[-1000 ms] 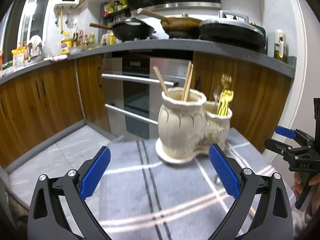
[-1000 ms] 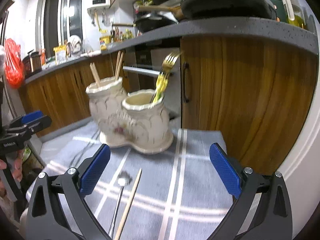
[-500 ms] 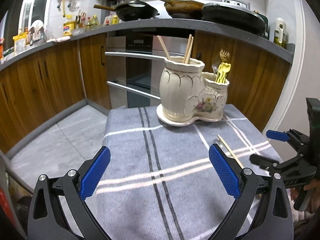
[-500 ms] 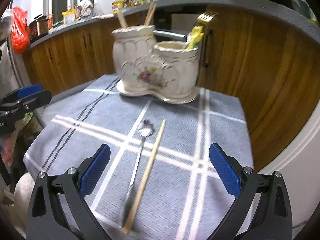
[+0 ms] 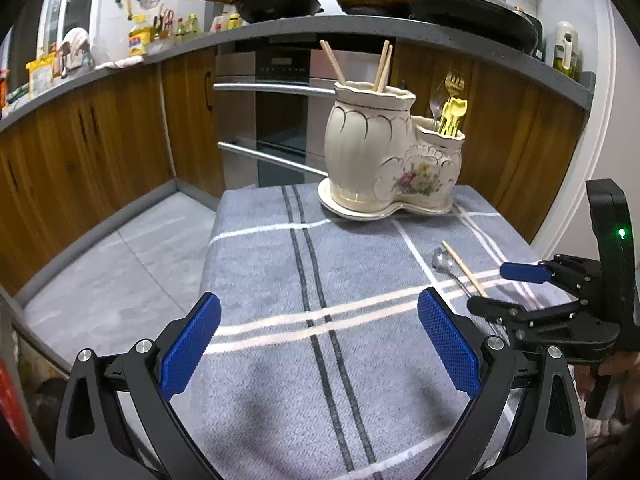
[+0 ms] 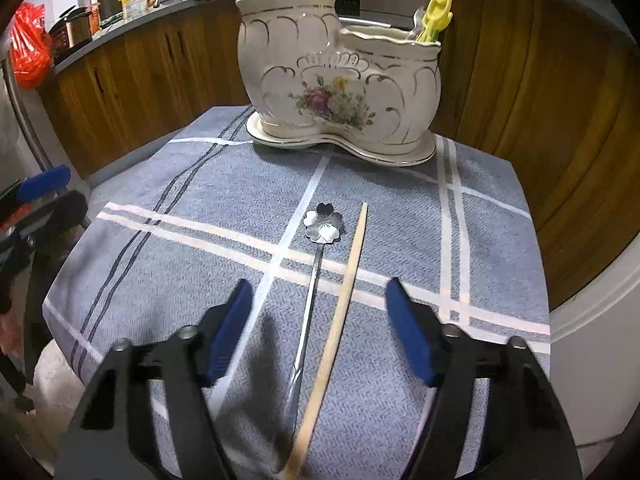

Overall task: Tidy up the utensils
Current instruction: 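Lower the right gripper and close it on the silver spoon handle, then grasp the wooden chopstick with the left gripper while the right gripper holds the spoon, then carry the chopstick over the tall cup while the right gripper carries the spoon over the short cup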

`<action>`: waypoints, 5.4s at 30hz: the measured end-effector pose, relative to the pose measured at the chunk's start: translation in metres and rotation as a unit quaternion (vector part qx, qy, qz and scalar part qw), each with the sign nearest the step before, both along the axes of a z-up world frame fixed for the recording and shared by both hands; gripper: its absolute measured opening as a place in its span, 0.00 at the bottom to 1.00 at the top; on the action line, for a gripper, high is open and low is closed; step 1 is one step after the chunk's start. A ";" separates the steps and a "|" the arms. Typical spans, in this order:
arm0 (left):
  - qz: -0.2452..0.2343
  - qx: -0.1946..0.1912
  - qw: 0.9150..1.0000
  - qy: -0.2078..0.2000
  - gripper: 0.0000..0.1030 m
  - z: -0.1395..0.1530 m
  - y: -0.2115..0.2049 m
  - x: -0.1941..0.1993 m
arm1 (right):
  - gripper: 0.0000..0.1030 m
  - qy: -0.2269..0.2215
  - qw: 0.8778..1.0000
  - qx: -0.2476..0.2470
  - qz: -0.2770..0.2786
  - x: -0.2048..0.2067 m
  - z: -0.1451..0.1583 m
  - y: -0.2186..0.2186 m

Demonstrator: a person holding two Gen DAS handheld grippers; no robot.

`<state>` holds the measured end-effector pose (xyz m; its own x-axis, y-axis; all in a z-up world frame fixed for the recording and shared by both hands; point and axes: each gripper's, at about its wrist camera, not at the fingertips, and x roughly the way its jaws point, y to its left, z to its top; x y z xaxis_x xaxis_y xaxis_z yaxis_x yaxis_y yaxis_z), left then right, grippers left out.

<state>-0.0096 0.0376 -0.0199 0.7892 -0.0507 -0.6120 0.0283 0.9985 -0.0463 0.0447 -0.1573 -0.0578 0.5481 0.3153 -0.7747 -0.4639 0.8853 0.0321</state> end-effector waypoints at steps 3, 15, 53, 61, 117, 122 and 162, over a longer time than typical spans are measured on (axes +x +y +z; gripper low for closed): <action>-0.002 -0.002 1.000 0.001 0.95 -0.001 0.001 0.001 | 0.45 0.006 1.000 -0.009 0.001 0.004 -0.002 0.005; -0.010 -0.011 1.000 0.006 0.95 -0.004 0.000 0.004 | 0.22 0.034 0.999 -0.019 0.003 0.013 -0.010 0.011; -0.044 -0.018 0.998 0.039 0.95 -0.013 -0.038 0.016 | 0.03 0.007 0.997 0.074 -0.024 -0.001 0.040 -0.055; -0.096 -0.023 0.991 0.095 0.94 -0.028 -0.109 0.032 | 0.03 0.016 0.996 0.065 -0.057 0.001 0.015 -0.095; -0.161 0.077 0.968 0.176 0.06 -0.050 -0.086 0.033 | 0.03 0.029 0.997 0.071 0.015 -0.006 0.000 -0.063; -0.160 0.060 0.973 0.155 0.06 -0.042 -0.076 0.030 | 0.03 0.016 0.996 0.085 0.015 -0.004 0.006 -0.064; -0.072 -0.135 0.957 -0.245 0.06 0.112 -0.014 0.161 | 0.03 -0.289 0.919 0.263 -0.051 0.142 0.130 -0.021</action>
<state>0.1518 0.0235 0.0922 0.9514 -0.2842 -0.1188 0.2488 0.9364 -0.2476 0.1864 -0.1782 0.0722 0.8679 0.4865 -0.1008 -0.4528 0.8580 0.2426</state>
